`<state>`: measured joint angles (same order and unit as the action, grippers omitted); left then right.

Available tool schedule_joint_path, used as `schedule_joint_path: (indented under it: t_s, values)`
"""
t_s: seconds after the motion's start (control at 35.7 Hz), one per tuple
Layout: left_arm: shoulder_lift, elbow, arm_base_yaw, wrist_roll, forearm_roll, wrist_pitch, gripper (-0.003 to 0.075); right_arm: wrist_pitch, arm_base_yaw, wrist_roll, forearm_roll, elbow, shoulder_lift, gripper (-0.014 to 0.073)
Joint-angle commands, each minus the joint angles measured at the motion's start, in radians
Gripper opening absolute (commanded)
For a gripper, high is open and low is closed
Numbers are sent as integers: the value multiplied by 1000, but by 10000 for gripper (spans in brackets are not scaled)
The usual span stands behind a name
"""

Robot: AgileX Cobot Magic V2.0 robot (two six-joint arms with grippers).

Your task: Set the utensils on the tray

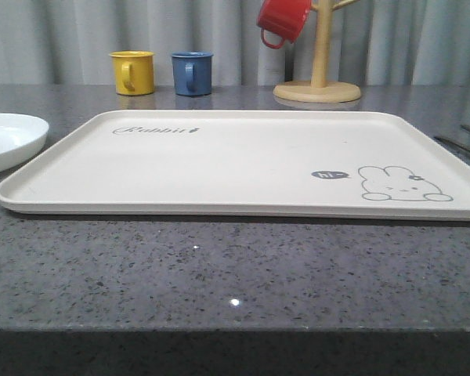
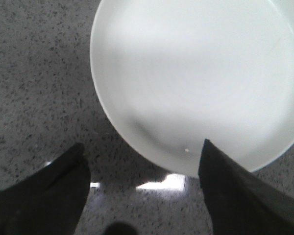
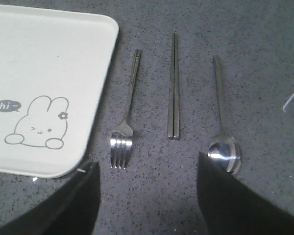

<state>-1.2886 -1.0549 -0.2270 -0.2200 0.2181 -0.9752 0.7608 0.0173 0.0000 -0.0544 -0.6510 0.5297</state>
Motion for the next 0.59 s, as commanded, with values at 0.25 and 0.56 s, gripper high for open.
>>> schedule_joint_path:
  t_s: [0.25, 0.56]
  values:
    - [-165, -84, -81, -136, 210, 91, 461, -60, -7, -14, 12, -24, 10, 461]
    - [-237, -84, -81, -136, 216, 148, 432, -60, -7, -14, 12, -24, 10, 461]
